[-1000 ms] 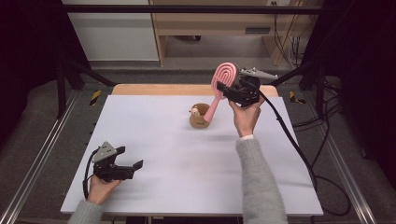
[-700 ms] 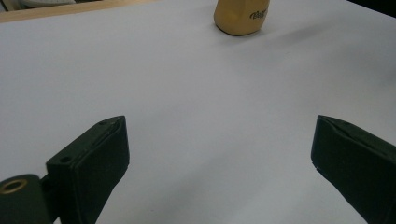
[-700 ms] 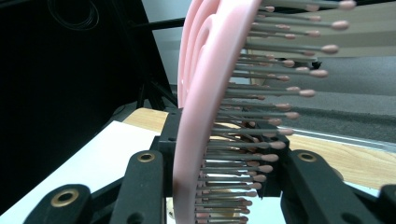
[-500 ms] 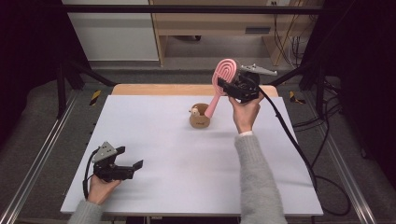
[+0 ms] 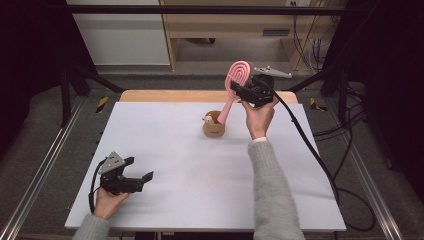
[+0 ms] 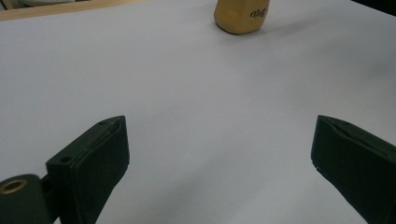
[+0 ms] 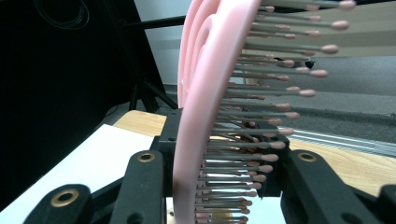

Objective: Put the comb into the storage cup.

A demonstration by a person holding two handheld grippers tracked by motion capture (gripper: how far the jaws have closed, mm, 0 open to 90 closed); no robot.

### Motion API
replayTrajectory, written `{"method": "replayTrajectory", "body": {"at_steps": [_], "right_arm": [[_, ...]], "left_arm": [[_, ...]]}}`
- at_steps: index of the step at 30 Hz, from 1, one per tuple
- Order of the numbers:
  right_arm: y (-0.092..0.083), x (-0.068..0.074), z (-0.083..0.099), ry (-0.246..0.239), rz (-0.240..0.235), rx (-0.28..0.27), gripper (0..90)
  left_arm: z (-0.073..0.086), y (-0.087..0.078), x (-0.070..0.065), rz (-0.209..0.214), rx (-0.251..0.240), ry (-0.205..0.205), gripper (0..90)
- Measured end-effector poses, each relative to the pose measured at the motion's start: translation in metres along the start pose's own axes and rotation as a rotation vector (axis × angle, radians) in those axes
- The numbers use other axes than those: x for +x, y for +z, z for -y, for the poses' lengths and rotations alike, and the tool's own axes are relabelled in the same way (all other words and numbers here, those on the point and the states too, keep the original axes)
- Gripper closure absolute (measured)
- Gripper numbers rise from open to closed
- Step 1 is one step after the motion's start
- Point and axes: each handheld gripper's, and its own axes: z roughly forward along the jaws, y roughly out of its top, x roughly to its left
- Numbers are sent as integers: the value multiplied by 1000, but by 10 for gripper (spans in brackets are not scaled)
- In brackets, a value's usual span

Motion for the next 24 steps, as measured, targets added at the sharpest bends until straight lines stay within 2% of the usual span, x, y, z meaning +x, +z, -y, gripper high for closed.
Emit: {"method": "replayTrajectory", "body": {"at_steps": [24], "right_arm": [[19, -3, -3, -4, 17, 2, 630]], "left_arm": [[1, 1, 1, 3, 4, 0, 44]]}}
